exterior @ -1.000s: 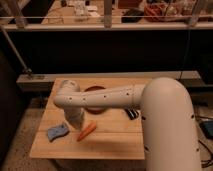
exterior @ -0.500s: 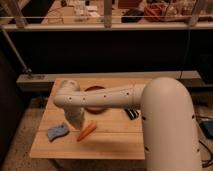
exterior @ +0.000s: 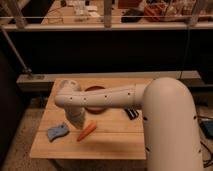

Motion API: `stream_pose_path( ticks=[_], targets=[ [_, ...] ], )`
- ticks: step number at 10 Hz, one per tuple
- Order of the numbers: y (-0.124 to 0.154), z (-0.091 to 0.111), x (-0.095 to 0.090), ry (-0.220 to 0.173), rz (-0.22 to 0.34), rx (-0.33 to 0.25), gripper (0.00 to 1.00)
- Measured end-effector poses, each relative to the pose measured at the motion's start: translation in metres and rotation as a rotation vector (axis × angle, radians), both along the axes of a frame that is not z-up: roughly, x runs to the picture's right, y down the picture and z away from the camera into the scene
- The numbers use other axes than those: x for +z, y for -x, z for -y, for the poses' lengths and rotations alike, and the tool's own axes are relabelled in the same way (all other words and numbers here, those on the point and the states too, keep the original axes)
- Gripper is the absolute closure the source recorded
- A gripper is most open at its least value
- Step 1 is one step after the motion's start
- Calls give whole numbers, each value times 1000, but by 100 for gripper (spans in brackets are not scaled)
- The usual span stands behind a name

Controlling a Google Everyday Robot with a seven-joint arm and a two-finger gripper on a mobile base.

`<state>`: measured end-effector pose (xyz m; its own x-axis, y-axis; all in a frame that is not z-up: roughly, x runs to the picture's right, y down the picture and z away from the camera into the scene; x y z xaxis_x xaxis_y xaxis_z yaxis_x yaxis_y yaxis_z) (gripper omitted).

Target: Place the pepper on the white sponge

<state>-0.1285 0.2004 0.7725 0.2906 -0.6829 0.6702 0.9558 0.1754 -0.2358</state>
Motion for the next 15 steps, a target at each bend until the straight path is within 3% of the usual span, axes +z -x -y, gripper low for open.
stream_pose_path(
  ticks=[2, 4, 15],
  targets=[
    [-2, 1, 1, 0, 0, 0, 68],
    [-2, 1, 1, 0, 0, 1, 58],
    [-4, 5, 1, -15, 4, 3, 58]
  ],
)
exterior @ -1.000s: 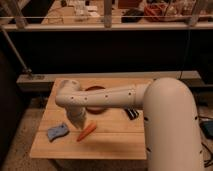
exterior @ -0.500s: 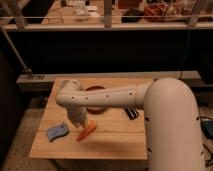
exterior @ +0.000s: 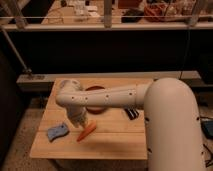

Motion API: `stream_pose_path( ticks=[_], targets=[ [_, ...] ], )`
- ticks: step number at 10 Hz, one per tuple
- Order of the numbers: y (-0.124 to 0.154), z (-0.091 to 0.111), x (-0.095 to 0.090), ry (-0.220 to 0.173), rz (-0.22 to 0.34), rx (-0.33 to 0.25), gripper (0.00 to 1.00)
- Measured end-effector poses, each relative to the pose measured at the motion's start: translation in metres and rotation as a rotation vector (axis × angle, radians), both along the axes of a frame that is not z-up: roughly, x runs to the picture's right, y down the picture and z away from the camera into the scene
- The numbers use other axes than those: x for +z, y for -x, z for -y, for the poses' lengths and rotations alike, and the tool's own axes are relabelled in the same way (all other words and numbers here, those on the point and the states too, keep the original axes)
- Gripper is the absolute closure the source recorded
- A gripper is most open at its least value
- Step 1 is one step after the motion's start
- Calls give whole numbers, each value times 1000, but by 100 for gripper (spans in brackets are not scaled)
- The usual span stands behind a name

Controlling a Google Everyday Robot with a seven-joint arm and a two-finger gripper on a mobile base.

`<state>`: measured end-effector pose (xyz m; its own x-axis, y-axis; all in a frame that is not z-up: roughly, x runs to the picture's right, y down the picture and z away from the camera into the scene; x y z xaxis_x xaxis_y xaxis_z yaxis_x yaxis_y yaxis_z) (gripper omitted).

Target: Place the pepper on the white sponge

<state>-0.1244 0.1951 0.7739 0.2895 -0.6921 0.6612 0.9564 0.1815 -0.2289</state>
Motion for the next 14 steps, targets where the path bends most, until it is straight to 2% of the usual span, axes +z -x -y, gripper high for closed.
stream_pose_path(
  ticks=[14],
  targets=[
    [-2, 2, 5, -20, 11, 16, 58]
  ],
)
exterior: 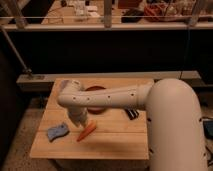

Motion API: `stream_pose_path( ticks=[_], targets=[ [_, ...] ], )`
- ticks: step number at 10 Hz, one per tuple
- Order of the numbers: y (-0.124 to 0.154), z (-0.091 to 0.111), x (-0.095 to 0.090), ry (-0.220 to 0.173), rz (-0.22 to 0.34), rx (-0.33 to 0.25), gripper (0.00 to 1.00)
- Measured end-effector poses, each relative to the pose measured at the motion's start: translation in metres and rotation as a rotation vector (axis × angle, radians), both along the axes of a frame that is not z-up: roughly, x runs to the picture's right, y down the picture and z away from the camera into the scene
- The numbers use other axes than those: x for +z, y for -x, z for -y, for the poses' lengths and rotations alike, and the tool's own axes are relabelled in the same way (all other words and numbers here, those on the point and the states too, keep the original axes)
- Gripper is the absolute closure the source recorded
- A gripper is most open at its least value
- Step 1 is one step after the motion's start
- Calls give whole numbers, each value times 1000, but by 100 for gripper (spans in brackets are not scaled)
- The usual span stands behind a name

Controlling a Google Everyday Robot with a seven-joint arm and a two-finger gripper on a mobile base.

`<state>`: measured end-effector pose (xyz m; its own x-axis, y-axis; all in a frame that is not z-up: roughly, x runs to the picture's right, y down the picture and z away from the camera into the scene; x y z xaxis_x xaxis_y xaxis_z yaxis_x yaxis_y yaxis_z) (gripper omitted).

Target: Place the pepper on the white sponge

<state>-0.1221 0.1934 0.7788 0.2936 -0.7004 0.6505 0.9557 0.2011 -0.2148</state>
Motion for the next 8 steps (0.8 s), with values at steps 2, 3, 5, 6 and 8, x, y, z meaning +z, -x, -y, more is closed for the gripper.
stream_pose_path(
  ticks=[2, 3, 5, 6, 8],
  targets=[
    [0, 0, 1, -4, 1, 0, 58],
    [0, -1, 1, -5, 0, 4, 53],
    [1, -3, 2, -6, 1, 7, 47],
    [2, -3, 2, -9, 1, 8, 47],
    [3, -3, 3, -14, 3, 13, 47]
  ],
)
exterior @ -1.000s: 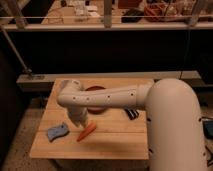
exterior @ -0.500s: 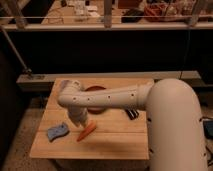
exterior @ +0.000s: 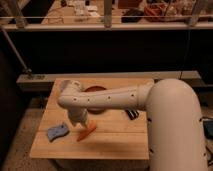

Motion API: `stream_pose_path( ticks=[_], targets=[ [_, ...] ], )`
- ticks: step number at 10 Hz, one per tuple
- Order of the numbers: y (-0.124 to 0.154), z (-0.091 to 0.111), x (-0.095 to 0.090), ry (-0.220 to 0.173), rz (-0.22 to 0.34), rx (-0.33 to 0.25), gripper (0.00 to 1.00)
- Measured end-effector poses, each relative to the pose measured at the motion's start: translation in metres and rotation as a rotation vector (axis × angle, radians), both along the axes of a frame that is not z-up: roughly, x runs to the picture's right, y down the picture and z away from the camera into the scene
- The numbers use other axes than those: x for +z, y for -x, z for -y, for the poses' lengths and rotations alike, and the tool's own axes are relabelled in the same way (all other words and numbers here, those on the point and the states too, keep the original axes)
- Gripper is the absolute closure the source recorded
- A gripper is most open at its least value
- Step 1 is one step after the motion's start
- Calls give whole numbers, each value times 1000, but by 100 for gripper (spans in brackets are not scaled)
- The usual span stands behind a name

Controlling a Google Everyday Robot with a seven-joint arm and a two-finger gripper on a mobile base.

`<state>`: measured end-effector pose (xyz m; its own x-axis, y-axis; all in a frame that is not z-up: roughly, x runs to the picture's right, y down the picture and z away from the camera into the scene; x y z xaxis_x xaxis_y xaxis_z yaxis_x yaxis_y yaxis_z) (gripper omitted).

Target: Place the pepper on the white sponge

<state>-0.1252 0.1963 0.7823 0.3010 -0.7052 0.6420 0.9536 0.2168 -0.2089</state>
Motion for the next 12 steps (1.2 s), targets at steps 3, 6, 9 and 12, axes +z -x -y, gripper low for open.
stream_pose_path(
  ticks=[3, 6, 9, 12],
  targets=[
    [-5, -6, 3, 0, -2, 16, 26],
    [-8, -10, 8, -5, -1, 31, 20],
    [-13, -21, 14, 0, 4, 47, 20],
    [-15, -30, 20, 5, 16, 60, 25]
  ],
)
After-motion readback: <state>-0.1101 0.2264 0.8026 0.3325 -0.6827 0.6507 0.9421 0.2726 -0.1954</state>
